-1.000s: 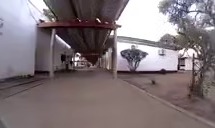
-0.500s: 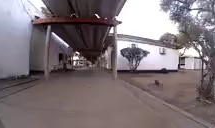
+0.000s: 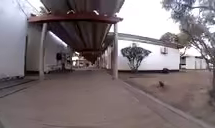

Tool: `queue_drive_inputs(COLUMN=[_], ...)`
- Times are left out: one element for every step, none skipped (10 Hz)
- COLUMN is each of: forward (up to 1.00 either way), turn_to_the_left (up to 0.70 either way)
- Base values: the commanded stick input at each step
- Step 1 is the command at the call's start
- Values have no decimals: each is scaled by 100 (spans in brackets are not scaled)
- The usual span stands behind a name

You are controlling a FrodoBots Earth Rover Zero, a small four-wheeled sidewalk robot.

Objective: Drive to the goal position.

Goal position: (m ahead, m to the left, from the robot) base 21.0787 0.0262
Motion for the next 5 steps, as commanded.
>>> queue_drive_inputs(forward=[70, 70, 70, 70, 70], turn_to_the_left=[0, 0, 35, 35, 22])
